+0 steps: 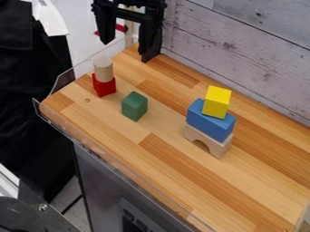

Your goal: Take the cylinder off the red cube and put it on top of the yellow cube

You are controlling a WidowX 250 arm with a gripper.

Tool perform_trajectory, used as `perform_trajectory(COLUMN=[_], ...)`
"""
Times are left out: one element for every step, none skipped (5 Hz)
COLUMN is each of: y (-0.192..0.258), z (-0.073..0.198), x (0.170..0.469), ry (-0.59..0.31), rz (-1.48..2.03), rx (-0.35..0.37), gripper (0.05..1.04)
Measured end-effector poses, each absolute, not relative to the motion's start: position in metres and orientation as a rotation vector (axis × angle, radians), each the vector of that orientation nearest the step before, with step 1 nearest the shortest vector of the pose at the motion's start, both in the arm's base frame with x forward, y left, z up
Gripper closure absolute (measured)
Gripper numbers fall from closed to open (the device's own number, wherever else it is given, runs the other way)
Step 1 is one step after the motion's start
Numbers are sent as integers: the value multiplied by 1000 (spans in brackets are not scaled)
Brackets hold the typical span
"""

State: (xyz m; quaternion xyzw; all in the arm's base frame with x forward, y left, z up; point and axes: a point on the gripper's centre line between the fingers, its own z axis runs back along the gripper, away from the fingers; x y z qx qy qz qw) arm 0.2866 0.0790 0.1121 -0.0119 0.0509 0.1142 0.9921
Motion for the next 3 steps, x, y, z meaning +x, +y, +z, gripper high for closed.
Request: perform_trajectory(y=[78,85,101], z=[103,101,110], x=[285,293,301], ry=[134,134,93], rz=[227,220,238], rx=[-29,-44,-40], gripper=[84,84,84])
